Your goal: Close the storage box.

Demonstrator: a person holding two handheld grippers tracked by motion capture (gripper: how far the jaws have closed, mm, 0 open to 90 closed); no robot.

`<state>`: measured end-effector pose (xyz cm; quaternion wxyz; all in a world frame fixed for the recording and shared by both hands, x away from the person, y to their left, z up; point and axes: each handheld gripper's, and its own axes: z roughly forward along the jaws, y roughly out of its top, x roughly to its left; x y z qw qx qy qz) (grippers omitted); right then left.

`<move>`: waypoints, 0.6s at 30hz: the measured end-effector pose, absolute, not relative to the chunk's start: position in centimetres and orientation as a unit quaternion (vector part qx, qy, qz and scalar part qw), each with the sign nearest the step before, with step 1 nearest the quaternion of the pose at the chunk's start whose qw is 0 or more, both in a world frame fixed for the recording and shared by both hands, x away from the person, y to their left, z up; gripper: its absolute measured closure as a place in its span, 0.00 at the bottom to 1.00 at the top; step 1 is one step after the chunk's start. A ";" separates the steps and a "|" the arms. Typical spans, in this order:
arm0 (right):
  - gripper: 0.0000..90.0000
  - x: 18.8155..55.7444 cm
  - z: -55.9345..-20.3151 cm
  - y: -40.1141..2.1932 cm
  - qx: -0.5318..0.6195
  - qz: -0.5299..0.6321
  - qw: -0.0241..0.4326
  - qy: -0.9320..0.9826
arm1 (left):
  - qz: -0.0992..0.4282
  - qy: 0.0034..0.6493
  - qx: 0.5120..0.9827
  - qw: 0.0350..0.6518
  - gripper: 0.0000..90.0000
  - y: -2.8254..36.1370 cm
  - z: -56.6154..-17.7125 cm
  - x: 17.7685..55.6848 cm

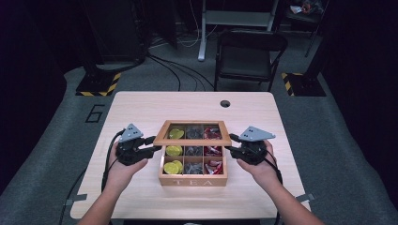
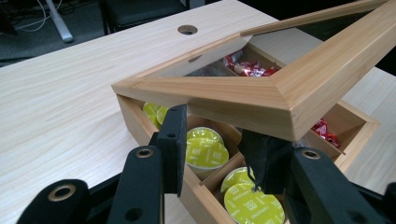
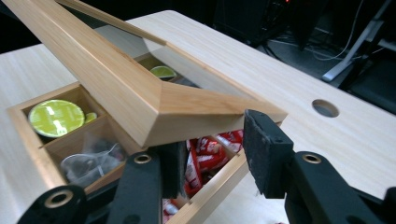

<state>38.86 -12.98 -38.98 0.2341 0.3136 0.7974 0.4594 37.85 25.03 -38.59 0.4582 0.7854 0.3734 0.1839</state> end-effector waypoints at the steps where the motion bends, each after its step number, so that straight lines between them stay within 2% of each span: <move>1: 0.67 38.8 -39.1 -13.1 0.316 0.462 0.229 0.797 | 0.183 0.373 0.786 0.458 0.68 25.0 -38.7 37.8; 18: 0.69 36.6 -40.7 -14.3 0.334 0.479 0.181 0.791 | 0.171 0.378 0.791 0.449 0.69 25.1 -40.7 36.5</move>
